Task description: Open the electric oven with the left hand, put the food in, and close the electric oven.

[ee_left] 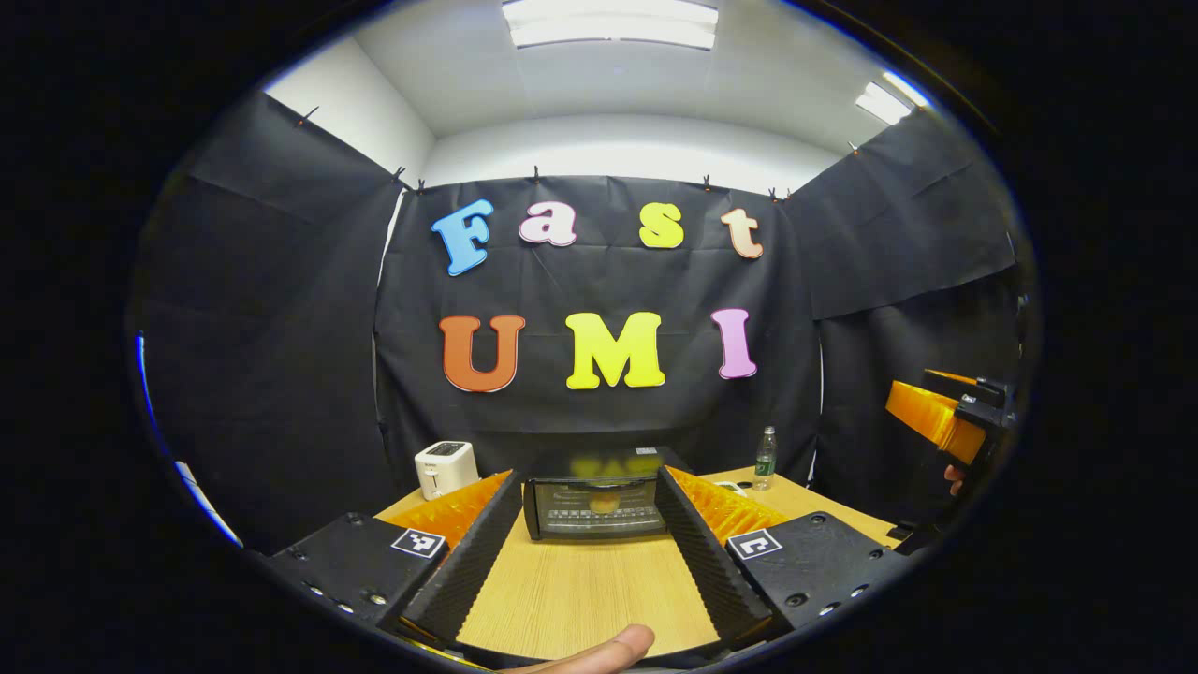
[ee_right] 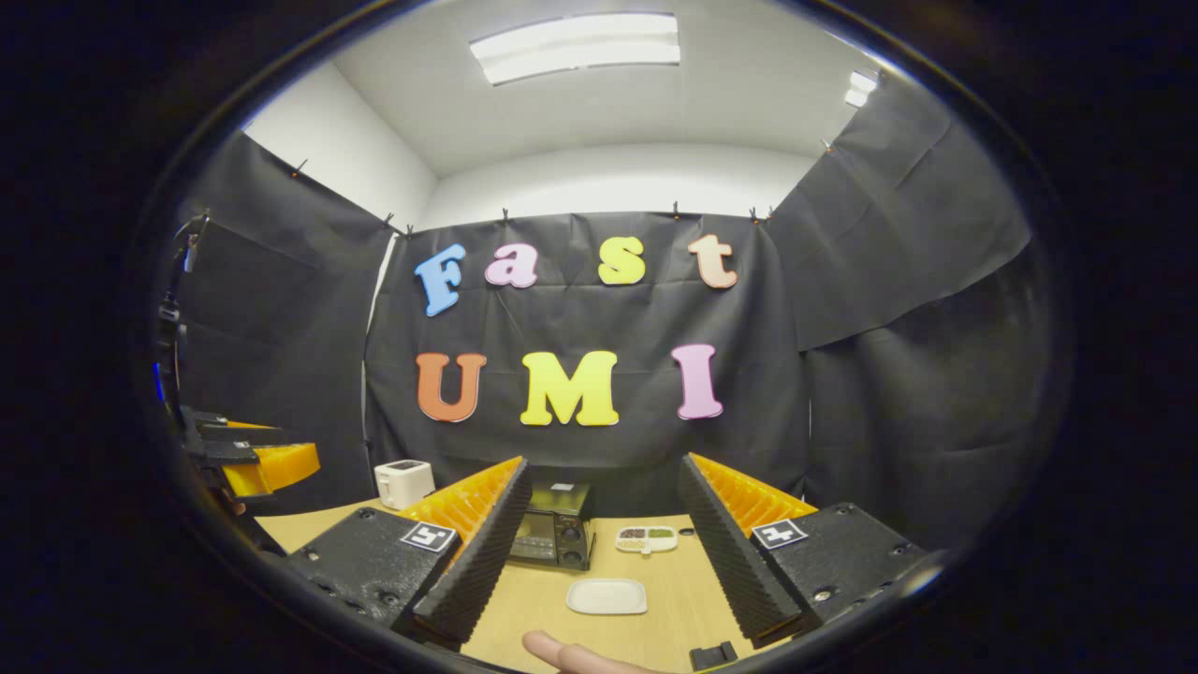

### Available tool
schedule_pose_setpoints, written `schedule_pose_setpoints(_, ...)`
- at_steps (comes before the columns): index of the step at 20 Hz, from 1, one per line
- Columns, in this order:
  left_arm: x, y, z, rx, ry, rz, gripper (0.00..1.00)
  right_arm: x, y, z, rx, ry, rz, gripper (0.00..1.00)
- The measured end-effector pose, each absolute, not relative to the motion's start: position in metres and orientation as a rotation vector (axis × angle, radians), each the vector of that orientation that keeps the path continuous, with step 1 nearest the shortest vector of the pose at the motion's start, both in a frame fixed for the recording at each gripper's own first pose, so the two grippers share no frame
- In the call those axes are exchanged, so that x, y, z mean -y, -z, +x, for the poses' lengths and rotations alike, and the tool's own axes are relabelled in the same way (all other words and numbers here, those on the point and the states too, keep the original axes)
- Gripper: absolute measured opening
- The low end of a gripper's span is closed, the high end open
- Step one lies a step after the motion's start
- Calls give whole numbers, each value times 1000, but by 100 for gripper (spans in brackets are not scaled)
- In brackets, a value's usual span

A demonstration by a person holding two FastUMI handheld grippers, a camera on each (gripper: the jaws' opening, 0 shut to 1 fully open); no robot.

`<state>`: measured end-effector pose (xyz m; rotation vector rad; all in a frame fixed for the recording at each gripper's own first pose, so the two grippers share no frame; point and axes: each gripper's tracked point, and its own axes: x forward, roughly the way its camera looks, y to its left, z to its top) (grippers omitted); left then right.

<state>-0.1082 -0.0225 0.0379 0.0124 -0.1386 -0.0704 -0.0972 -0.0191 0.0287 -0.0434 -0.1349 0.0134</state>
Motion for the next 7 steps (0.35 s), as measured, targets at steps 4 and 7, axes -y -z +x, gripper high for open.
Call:
schedule_pose_setpoints(4,29,-22,-125,135,66,17,94,15,-13,-95,113,-29,-39,96)
schedule_pose_setpoints(7,32,-6,-127,124,56,53,94,10,7,-93,84,-55,-32,96)
